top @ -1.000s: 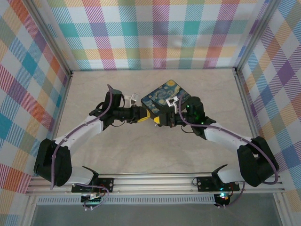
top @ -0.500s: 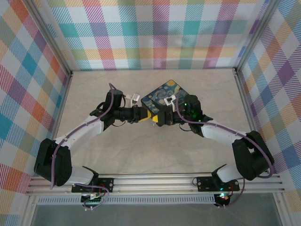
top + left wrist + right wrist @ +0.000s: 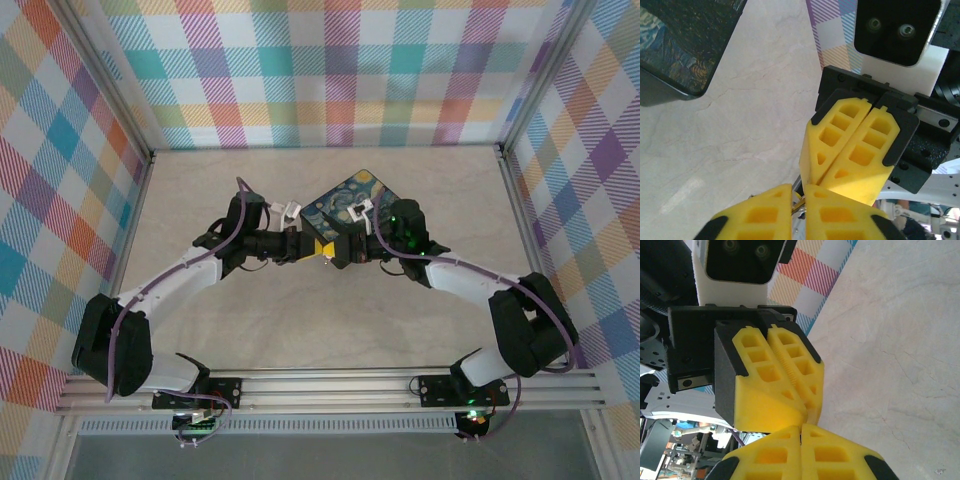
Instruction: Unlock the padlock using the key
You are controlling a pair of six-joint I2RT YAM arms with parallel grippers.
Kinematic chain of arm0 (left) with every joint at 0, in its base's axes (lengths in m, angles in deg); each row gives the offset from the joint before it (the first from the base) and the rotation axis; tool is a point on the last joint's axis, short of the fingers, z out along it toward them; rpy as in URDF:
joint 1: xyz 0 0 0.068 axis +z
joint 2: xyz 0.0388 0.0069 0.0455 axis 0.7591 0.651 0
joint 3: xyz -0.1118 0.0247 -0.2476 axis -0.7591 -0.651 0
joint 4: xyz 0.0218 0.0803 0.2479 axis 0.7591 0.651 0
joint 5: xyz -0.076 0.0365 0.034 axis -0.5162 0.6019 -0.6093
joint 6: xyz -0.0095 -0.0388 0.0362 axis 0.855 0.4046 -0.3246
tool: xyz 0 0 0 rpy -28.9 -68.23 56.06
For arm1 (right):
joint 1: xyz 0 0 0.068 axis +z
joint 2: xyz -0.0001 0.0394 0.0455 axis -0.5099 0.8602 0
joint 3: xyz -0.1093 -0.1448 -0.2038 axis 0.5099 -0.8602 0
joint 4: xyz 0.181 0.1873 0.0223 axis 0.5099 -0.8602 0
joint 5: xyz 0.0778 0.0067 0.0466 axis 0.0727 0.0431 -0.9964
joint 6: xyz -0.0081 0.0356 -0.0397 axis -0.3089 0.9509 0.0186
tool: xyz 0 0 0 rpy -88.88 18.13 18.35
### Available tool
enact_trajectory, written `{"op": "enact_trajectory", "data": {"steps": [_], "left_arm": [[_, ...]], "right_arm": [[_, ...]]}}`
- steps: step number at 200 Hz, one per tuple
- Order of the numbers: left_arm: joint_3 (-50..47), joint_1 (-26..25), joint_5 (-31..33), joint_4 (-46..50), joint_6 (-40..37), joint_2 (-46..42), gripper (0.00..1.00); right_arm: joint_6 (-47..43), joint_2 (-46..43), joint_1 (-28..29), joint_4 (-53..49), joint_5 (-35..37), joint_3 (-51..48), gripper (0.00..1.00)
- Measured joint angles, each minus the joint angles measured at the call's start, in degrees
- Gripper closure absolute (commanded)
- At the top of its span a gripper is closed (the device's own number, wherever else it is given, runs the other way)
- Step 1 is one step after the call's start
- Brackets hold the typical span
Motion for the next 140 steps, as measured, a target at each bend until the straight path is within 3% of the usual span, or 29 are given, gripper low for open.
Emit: {"op": "enact_trajectory", "data": {"steps": [10,60,140], "left_arm": [[0.0,0.0,0.2,-0.1,-0.1,-0.1,1.00],[0.0,-0.2,1.0,-0.1,-0.2,-0.1,1.00],[0.0,-0.7,1.0,0.0,-0.1,-0.1,1.00]], "right_arm": [[0.5,0.5,-0.2,0.3,-0.6,0.1,0.92],[4.0,3.0,-1.5,1.0,-1.7,0.4,0.73],[5.2,0.5,-4.6,2.3,-1.5,-1.9,0.66]]}}
